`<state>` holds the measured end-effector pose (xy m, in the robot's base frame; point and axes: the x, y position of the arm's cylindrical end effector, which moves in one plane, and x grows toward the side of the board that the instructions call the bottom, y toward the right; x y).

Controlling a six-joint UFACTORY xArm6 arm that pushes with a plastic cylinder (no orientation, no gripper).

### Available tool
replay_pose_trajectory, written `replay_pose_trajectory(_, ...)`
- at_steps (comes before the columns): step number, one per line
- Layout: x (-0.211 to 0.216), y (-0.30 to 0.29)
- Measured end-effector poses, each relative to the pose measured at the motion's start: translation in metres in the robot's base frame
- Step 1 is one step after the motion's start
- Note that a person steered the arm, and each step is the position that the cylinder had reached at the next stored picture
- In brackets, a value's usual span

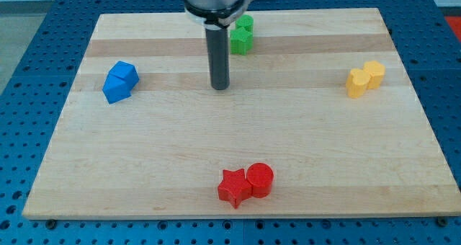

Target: Place your arm at the right of the blue blocks

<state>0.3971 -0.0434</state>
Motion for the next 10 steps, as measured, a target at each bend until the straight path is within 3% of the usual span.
replay_pose_trajectory(10,0.000,-0.041)
